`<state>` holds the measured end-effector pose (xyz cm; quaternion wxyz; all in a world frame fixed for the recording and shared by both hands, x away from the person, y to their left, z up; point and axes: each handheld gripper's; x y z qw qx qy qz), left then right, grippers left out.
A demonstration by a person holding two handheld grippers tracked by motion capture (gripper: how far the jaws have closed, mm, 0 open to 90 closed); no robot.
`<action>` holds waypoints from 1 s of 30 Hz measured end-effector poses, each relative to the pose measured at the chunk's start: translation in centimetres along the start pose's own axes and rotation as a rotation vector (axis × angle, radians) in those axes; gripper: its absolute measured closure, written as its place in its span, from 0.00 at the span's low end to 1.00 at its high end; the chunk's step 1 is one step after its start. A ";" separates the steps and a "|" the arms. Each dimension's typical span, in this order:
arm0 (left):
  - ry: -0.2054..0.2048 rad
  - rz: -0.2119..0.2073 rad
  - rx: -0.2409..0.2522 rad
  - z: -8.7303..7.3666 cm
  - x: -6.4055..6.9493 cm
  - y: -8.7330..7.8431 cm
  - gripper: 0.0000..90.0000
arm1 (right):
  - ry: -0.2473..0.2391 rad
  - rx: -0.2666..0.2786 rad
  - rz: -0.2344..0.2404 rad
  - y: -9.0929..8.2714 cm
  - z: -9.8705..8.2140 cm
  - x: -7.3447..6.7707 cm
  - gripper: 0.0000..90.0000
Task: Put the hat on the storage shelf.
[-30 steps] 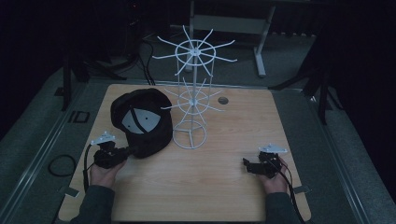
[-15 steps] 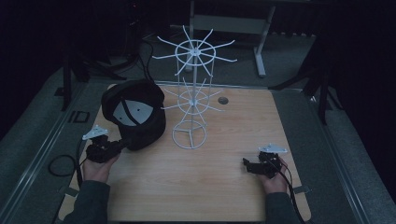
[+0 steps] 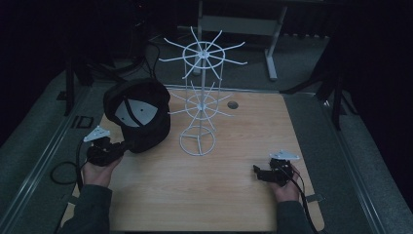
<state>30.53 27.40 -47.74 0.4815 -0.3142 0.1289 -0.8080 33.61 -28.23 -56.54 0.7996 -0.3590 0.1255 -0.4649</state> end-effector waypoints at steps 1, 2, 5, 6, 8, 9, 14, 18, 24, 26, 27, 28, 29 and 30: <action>0.004 0.004 -0.002 0.1 0.0 0.0 0.96 | 0.000 0.000 0.000 0.0 0.0 0.0 0.16; 0.005 0.006 0.001 0.2 0.1 0.0 0.96 | 0.000 0.000 -0.001 0.0 0.0 0.0 0.16; 0.010 0.010 0.006 0.5 0.2 -0.1 0.96 | 0.000 0.000 0.000 0.0 0.0 0.0 0.16; 0.009 0.011 0.010 0.6 0.2 -0.2 0.96 | 0.001 0.000 0.000 0.0 0.0 0.0 0.16; 0.013 0.018 0.011 0.8 0.3 -0.4 0.96 | 0.000 0.000 0.000 0.0 0.0 0.0 0.16; 0.012 0.020 0.014 0.9 0.3 -0.4 0.96 | 0.001 0.000 0.000 0.0 0.0 0.0 0.16; 0.017 0.030 0.019 1.3 0.5 -0.6 0.96 | 0.001 0.000 0.000 0.0 0.0 0.0 0.16; 0.016 0.034 0.026 1.6 0.7 -0.5 0.96 | 0.000 0.000 0.000 0.0 0.0 0.0 0.16; 0.029 0.041 0.033 2.1 1.0 -0.6 0.96 | 0.001 0.000 0.000 0.0 0.0 0.0 0.16; 0.032 0.042 0.038 2.3 1.2 -0.6 0.96 | 0.001 0.000 0.000 0.0 0.0 0.0 0.16; 0.037 0.043 0.038 2.5 1.2 -0.6 0.96 | 0.001 0.001 0.000 0.0 0.0 0.0 0.16; 0.040 0.046 0.041 2.6 1.3 -0.6 0.96 | 0.001 0.000 0.000 0.0 0.0 0.0 0.16; 0.044 0.048 0.042 2.8 1.4 -0.6 0.96 | 0.001 0.001 -0.001 0.0 0.0 0.0 0.16; 0.046 0.047 0.045 2.9 1.5 -0.7 0.96 | 0.001 0.001 -0.001 0.0 0.0 0.0 0.16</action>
Point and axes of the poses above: each handheld gripper's, and its own axes: y roughly forward along the jaws, z roughly out of its top, x roughly to its right, and after that the axes turned 10 degrees about -y, right-handed
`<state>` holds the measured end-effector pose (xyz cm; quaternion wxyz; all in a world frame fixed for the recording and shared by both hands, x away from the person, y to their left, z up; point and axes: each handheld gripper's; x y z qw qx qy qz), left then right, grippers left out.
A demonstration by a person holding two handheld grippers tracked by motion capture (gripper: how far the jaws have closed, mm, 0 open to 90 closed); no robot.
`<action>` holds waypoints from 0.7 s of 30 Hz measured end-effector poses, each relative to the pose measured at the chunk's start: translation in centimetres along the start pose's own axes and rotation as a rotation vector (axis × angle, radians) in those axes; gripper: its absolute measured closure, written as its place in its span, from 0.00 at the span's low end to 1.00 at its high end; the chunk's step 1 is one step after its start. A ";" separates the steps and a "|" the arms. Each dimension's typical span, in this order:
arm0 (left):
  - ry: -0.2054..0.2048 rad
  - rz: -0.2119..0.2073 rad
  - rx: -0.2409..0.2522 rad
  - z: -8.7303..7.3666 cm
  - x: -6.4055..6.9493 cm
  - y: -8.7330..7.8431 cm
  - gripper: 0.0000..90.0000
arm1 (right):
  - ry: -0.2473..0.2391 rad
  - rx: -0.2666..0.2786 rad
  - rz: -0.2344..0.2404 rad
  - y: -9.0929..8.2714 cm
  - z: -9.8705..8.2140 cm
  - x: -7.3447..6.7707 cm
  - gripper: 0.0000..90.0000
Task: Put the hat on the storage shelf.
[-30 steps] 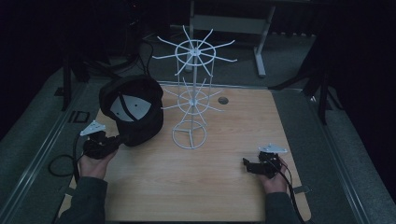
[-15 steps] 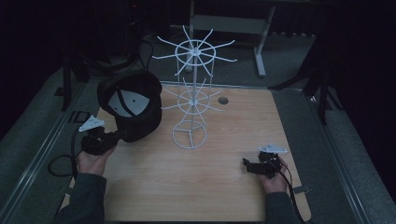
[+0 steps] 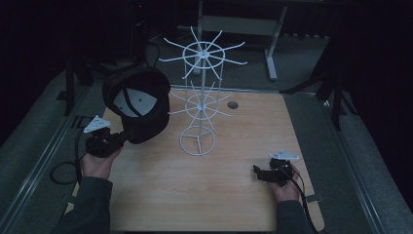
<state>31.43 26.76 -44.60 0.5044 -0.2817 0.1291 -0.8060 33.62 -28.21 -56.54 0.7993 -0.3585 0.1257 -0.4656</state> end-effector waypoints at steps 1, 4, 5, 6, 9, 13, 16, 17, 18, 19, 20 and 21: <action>0.001 0.001 0.006 0.1 0.1 0.0 0.96 | 0.001 0.000 0.000 0.0 0.0 0.0 0.16; 0.008 0.003 0.012 0.4 0.2 0.0 0.96 | 0.001 0.000 -0.001 0.0 0.0 0.0 0.16; 0.010 0.006 0.011 0.5 0.2 0.0 0.96 | 0.001 0.000 0.000 0.0 0.0 0.0 0.16; 0.011 0.007 0.012 0.5 0.3 0.0 0.96 | 0.001 0.000 -0.001 0.0 0.0 0.0 0.16; 0.016 0.008 0.015 0.7 0.4 0.0 0.96 | 0.001 0.000 0.000 0.0 0.0 0.0 0.16; 0.025 0.013 0.024 1.1 0.7 0.0 0.96 | 0.002 0.000 -0.002 0.0 0.0 0.0 0.16; 0.032 0.017 0.029 1.4 0.8 0.0 0.96 | 0.002 0.000 -0.002 0.0 0.0 0.0 0.16; 0.033 0.019 0.030 1.5 0.9 -0.1 0.96 | 0.003 0.000 -0.001 0.0 0.0 0.0 0.16; 0.037 0.024 0.029 1.6 0.9 -0.1 0.96 | 0.002 0.000 -0.002 0.0 0.0 0.0 0.16; 0.038 0.027 0.030 1.6 0.9 -0.1 0.96 | 0.002 0.000 -0.002 0.0 0.0 0.0 0.16; 0.039 0.028 0.031 1.7 0.9 -0.1 0.96 | 0.003 0.000 -0.002 0.0 0.0 0.0 0.16; 0.040 0.031 0.033 1.7 0.9 -0.2 0.96 | 0.002 0.000 -0.002 0.0 0.0 0.0 0.16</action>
Point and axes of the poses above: each handheld gripper's, and its own axes: y roughly forward along the jaws, z roughly out of its top, x roughly to its right, and after that the axes turned 10 degrees about -y, right-handed
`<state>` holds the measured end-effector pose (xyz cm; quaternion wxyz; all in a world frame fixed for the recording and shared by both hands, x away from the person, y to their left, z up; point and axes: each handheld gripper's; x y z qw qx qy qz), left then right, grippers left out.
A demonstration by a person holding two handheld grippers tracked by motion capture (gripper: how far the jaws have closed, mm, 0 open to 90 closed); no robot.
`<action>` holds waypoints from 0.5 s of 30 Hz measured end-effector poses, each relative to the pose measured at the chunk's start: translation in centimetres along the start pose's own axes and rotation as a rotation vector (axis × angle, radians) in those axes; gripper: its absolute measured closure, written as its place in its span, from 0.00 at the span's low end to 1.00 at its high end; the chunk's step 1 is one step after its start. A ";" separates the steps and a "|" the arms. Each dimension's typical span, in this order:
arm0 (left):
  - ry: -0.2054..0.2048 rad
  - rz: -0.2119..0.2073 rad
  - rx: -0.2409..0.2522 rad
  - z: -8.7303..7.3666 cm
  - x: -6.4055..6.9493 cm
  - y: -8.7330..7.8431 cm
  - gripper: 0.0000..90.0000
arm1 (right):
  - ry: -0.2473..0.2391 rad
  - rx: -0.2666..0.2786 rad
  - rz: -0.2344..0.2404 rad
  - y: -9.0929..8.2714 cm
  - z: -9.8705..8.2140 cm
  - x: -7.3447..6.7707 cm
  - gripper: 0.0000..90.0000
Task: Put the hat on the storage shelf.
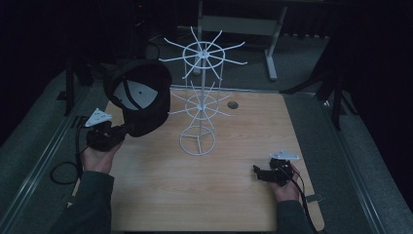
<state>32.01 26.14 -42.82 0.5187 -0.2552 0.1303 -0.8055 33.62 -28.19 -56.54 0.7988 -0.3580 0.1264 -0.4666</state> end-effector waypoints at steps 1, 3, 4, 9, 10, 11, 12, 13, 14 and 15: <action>0.000 0.003 0.002 0.0 0.0 0.0 0.96 | 0.000 0.000 0.000 0.0 0.0 0.0 0.16; -0.001 0.004 0.005 0.1 0.0 -0.1 0.96 | 0.000 0.000 -0.001 0.0 0.0 0.0 0.16; 0.001 0.006 0.006 0.2 0.0 -0.1 0.96 | 0.000 0.000 -0.001 0.0 0.0 0.0 0.16; -0.001 0.012 0.021 0.5 0.1 -0.3 0.96 | 0.000 0.000 0.000 0.0 0.0 0.0 0.16; 0.000 0.011 0.022 0.6 0.1 -0.4 0.96 | 0.001 0.000 -0.002 0.0 0.0 0.0 0.16; 0.001 0.011 0.024 0.6 0.2 -0.4 0.96 | 0.001 0.000 -0.002 0.0 0.0 0.0 0.16; 0.009 0.017 0.023 0.8 0.3 -0.4 0.96 | 0.001 0.000 -0.002 0.0 0.0 0.0 0.16; 0.011 0.019 0.022 0.9 0.4 -0.4 0.96 | 0.001 0.000 -0.002 0.0 0.0 0.0 0.16; 0.010 0.018 0.023 0.9 0.4 -0.4 0.96 | 0.003 0.000 -0.002 0.0 0.0 0.0 0.16; 0.012 0.018 0.024 1.0 0.5 -0.4 0.96 | 0.003 0.000 -0.002 0.0 0.0 0.0 0.16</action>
Point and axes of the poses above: each handheld gripper's, and its own axes: y roughly forward along the jaws, z roughly out of its top, x roughly to its right, and after that the axes turned 10 degrees about -y, right-handed
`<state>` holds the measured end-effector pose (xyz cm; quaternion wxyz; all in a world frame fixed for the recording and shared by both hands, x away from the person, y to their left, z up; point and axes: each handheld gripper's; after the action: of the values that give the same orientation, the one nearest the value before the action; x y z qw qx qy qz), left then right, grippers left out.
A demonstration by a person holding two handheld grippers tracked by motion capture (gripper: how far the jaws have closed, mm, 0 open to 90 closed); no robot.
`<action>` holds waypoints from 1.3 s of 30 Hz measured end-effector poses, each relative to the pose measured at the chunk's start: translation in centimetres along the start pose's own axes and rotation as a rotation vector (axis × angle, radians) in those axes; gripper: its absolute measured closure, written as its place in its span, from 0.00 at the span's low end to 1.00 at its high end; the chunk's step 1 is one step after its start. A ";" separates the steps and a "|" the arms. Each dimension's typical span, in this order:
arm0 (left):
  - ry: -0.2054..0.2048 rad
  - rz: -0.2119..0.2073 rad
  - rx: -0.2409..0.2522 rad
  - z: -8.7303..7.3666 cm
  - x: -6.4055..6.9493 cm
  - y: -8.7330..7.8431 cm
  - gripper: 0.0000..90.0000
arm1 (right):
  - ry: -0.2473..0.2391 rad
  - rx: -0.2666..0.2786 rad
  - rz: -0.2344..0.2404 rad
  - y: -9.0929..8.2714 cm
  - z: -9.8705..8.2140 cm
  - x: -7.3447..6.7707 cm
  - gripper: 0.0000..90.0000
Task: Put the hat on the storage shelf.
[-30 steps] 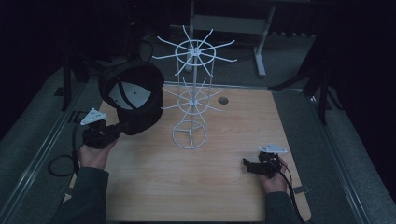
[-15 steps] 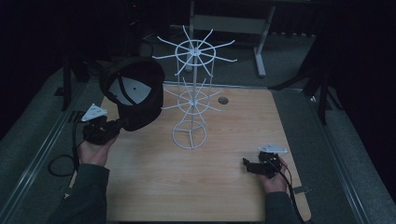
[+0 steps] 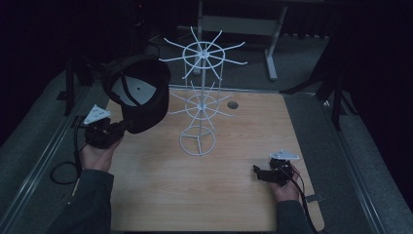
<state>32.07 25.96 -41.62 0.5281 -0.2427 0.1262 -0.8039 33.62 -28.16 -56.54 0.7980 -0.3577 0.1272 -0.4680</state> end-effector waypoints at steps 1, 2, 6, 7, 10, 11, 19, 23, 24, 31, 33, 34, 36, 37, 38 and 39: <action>0.001 0.002 0.001 0.1 0.0 0.0 0.96 | -0.001 0.000 0.000 0.0 0.0 0.0 0.16; 0.001 0.003 0.003 0.1 0.1 0.0 0.96 | -0.002 0.001 0.000 0.0 0.0 0.0 0.16; 0.004 0.015 0.007 0.4 0.2 0.0 0.96 | -0.003 0.001 -0.001 0.0 0.0 0.0 0.16; 0.002 0.015 0.010 0.5 0.3 0.0 0.96 | -0.003 0.001 -0.001 0.0 0.0 0.0 0.16; -0.001 0.020 0.016 0.7 0.3 -0.2 0.96 | -0.002 0.001 0.000 0.0 0.0 0.0 0.16; 0.000 0.020 0.019 0.7 0.4 -0.2 0.96 | -0.001 0.001 0.000 0.0 0.0 0.0 0.16; 0.014 0.039 0.039 1.4 0.5 -0.8 0.96 | -0.001 0.000 0.001 0.0 0.0 0.0 0.16; 0.013 0.046 0.046 1.6 0.6 -1.0 0.96 | -0.001 -0.001 0.001 0.0 0.0 0.0 0.16; 0.014 0.047 0.047 1.6 0.6 -1.0 0.96 | -0.001 -0.001 0.001 0.0 0.0 0.0 0.16; 0.018 0.054 0.055 1.7 0.8 -1.0 0.96 | 0.000 -0.001 0.001 0.0 0.0 0.0 0.16; 0.021 0.058 0.056 1.8 0.8 -1.0 0.96 | -0.002 0.000 0.001 0.0 0.0 0.0 0.16; 0.020 0.060 0.057 1.8 0.9 -1.0 0.96 | -0.003 0.000 0.000 0.0 0.0 0.0 0.16; 0.028 0.064 0.061 2.0 1.0 -1.1 0.96 | -0.002 0.000 0.000 0.0 0.0 0.0 0.16; 0.030 0.064 0.063 2.1 1.1 -1.1 0.96 | -0.002 0.000 0.000 0.0 0.0 0.0 0.16; 0.032 0.063 0.064 2.1 1.2 -1.1 0.96 | -0.002 0.000 0.000 0.0 0.0 0.0 0.16; 0.033 0.062 0.066 2.2 1.3 -1.1 0.96 | -0.002 0.000 0.000 0.0 0.0 0.0 0.16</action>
<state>31.96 25.36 -38.91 0.5585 -0.2078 0.1160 -0.7946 33.62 -28.17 -56.53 0.7983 -0.3580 0.1265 -0.4676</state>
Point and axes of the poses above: each handheld gripper's, and its own axes: y roughly forward along the jaws, z roughly out of its top, x roughly to its right, and after that the axes turned 10 degrees about -y, right-handed
